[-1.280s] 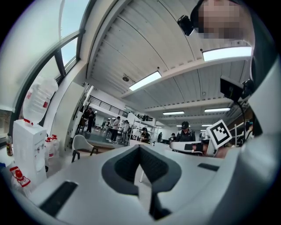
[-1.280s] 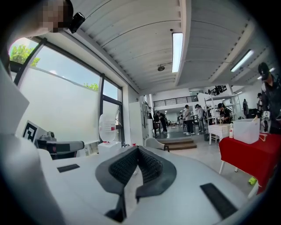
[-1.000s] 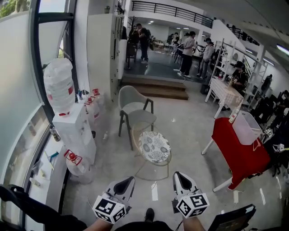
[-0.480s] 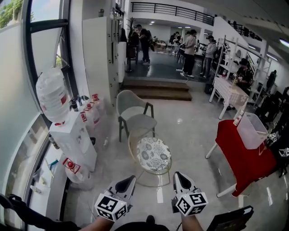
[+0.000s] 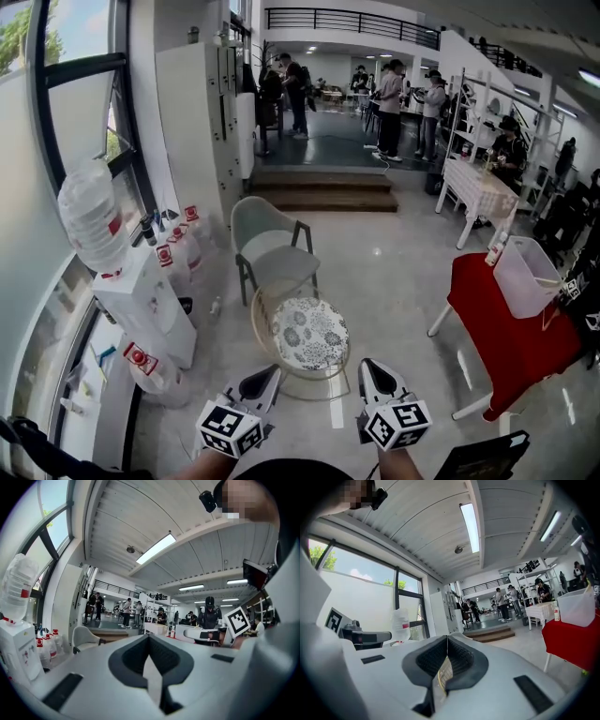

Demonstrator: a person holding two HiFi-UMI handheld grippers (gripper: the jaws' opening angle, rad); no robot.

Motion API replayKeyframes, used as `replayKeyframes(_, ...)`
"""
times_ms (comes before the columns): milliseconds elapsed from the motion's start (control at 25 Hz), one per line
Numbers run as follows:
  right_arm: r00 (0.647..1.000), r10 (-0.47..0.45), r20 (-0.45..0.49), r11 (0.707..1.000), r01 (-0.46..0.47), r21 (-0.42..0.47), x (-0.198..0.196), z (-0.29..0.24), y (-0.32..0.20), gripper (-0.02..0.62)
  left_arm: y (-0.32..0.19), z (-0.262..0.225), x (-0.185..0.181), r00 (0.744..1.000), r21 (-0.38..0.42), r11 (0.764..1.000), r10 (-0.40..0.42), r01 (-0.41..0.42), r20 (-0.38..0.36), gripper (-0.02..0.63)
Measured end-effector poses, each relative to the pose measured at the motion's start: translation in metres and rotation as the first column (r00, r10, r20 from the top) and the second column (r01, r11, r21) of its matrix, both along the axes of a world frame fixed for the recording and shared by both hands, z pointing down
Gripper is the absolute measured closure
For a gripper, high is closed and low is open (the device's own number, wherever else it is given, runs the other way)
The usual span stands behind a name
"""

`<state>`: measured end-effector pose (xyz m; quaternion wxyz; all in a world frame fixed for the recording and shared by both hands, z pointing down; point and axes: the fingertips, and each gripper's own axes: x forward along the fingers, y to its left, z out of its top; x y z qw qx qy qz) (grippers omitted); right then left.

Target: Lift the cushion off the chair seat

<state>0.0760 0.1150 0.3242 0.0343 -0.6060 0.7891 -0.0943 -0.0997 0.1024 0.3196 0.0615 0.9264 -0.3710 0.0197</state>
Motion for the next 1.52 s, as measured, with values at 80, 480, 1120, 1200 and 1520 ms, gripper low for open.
replayKeyframes(80,1.0,-0.013,0.0,1.0,0.013,0.008,0.007,-0.002,-0.008,0.586,-0.006,0.0,0.011,1.0,0.014,1.0,0.014,-0.014,0.002,0.598)
replayKeyframes(480,0.999,-0.047,-0.026,0.999,0.047,0.001,0.026,0.008,-0.052,0.586,-0.048,0.005,0.037,1.0,0.001,1.0,0.012,-0.012,0.023,0.598)
replayKeyframes(1120,0.998,-0.036,-0.054,0.999,0.035,-0.033,-0.003,0.01,-0.181,0.584,-0.177,0.015,0.028,0.996,-0.025,0.996,0.09,-0.091,-0.026,0.598)
replayKeyframes(1200,0.998,-0.029,-0.06,0.999,0.027,-0.026,-0.007,0.006,-0.199,0.584,-0.195,0.015,0.023,0.995,-0.029,0.995,0.091,-0.092,-0.035,0.598)
replayKeyframes(1520,0.996,-0.02,-0.089,1.0,0.019,-0.008,-0.018,-0.002,-0.26,0.581,-0.258,0.014,0.016,0.991,-0.024,0.992,0.123,-0.124,-0.047,0.598)
